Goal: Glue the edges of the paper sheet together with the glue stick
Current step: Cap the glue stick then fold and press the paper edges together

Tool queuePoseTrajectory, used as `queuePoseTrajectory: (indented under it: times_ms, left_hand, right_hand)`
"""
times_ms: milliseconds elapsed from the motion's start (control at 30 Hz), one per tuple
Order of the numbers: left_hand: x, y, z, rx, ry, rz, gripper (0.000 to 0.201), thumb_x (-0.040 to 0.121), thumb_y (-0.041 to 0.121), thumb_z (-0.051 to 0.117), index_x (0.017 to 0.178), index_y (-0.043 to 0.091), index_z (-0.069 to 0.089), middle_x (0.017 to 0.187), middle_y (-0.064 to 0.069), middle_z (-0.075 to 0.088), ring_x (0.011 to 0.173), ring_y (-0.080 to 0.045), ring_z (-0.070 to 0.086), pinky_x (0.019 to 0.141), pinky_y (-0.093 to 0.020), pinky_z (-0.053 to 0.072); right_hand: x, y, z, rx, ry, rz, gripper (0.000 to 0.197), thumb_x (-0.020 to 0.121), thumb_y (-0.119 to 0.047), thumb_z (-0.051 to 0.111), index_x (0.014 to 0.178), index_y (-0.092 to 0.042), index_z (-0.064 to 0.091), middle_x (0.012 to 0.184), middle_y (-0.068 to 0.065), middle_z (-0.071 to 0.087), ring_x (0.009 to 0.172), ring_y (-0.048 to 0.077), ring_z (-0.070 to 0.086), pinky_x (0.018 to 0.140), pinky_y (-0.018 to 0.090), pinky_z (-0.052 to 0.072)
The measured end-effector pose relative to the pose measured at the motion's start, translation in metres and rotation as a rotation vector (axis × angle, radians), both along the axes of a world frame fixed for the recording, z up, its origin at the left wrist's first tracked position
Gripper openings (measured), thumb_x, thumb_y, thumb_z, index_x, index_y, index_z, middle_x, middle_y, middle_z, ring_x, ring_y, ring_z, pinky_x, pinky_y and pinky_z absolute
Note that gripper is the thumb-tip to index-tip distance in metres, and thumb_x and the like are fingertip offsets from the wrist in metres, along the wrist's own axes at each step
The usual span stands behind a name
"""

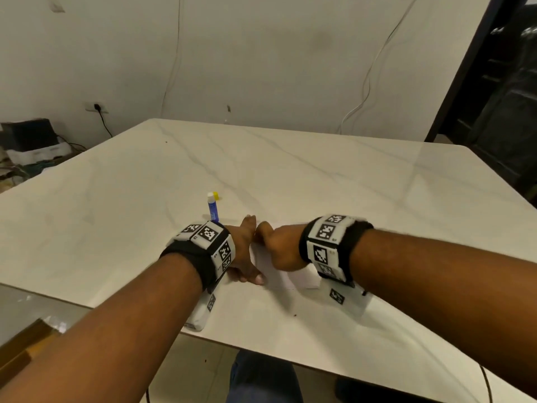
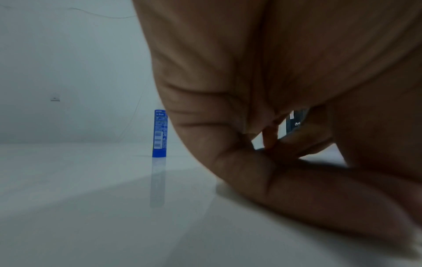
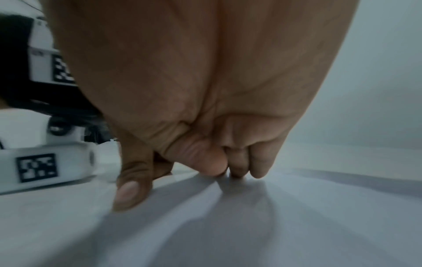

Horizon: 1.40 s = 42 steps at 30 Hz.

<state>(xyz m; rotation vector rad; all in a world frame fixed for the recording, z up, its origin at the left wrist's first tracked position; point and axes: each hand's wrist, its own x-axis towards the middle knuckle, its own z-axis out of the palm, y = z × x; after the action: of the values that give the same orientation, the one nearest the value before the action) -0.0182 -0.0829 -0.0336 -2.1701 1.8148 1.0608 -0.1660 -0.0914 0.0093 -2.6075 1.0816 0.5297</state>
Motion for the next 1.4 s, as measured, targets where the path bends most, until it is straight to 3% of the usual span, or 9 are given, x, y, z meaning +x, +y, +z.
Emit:
queuePoseTrajectory:
  times_ms: [267,400,500,567,633,767,1133,1267,1400]
  left_hand:
    - [-0.002,0.008,0.011,-0.041,-0.059,-0.055,0.128,0.059,0.051,0.085,0.148,0.036,-0.006,0.074,0.005,0.077,0.074,-0.015,0.076,0.086,-0.036,0.058]
    - [-0.009,0.008,0.016,-0.019,-0.110,-0.085,0.136,0.069,0.046,0.082,0.149,0.025,-0.026,0.109,0.000,0.075,0.084,-0.014,0.076,0.092,-0.033,0.056]
    - [-0.011,0.005,0.016,0.000,-0.098,-0.080,0.132,0.068,0.040,0.085,0.152,0.032,-0.016,0.159,-0.002,0.028,0.085,-0.016,0.076,0.088,-0.036,0.058]
    - [-0.014,0.005,0.020,0.034,-0.095,-0.084,0.130,0.067,0.036,0.087,0.153,0.034,-0.011,0.161,0.007,-0.022,0.084,-0.016,0.076,0.083,-0.035,0.060]
    - [-0.017,0.005,0.024,0.054,-0.114,-0.092,0.129,0.069,0.034,0.086,0.153,0.033,-0.012,0.155,0.010,-0.034,0.087,-0.016,0.075,0.083,-0.034,0.060]
    - [-0.026,0.008,0.029,0.002,-0.424,-0.211,0.129,0.071,0.060,0.074,0.152,0.026,-0.021,0.160,0.002,-0.025,0.135,-0.019,0.048,0.113,-0.038,0.038]
    - [-0.034,-0.004,0.023,-0.069,-0.618,-0.312,0.134,0.064,0.069,0.073,0.155,0.013,-0.009,0.164,-0.008,-0.005,0.144,-0.026,0.032,0.115,-0.041,0.033]
    - [-0.038,-0.006,0.029,-0.087,-0.541,-0.382,0.126,0.073,0.047,0.079,0.155,0.016,-0.012,0.161,0.002,-0.016,0.146,-0.022,0.027,0.116,-0.035,0.025]
    - [-0.044,-0.008,0.034,-0.065,-0.538,-0.447,0.133,0.067,0.047,0.084,0.155,0.022,-0.013,0.164,0.004,-0.010,0.149,-0.021,0.020,0.117,-0.034,0.022]
  right_hand:
    - [0.005,-0.029,0.009,0.030,-0.054,-0.107,0.046,0.097,-0.013,0.041,0.141,-0.008,0.029,0.124,0.018,0.062,0.107,0.034,0.060,0.091,0.043,0.050]
    - [-0.002,-0.015,0.014,0.035,-0.061,-0.089,0.053,0.093,-0.009,0.045,0.143,-0.006,0.028,0.122,0.016,0.063,0.101,0.031,0.061,0.083,0.040,0.052]
    - [-0.005,0.005,0.009,0.014,0.007,-0.043,0.072,0.096,-0.016,0.050,0.154,-0.002,0.011,0.132,0.017,0.058,0.117,0.031,0.058,0.090,0.034,0.048]
    - [-0.008,0.014,0.007,-0.007,0.058,0.003,0.075,0.099,-0.022,0.049,0.155,0.002,0.005,0.138,0.018,0.054,0.125,0.031,0.053,0.096,0.032,0.042]
    - [-0.006,0.012,0.003,-0.040,0.088,0.031,0.064,0.101,-0.023,0.047,0.153,0.000,0.018,0.145,0.018,0.048,0.132,0.030,0.047,0.102,0.031,0.036]
    - [-0.010,-0.004,-0.013,-0.114,0.193,-0.032,0.071,0.101,-0.027,0.045,0.156,-0.005,0.006,0.164,0.019,0.010,0.149,0.032,0.020,0.118,0.039,0.019]
    - [-0.088,-0.049,-0.021,-0.136,0.174,-0.192,0.081,0.098,-0.056,0.033,0.157,-0.005,0.010,0.166,0.011,0.005,0.149,0.029,0.022,0.120,0.039,0.022]
    - [-0.115,-0.054,-0.019,-0.136,0.242,-0.260,0.091,0.095,-0.066,0.030,0.157,-0.005,0.003,0.166,0.011,-0.002,0.150,0.030,0.019,0.120,0.042,0.020]
    - [-0.097,-0.042,-0.007,-0.142,0.192,-0.226,0.087,0.096,-0.063,0.034,0.155,-0.002,0.017,0.163,0.017,0.017,0.147,0.032,0.026,0.119,0.041,0.024]
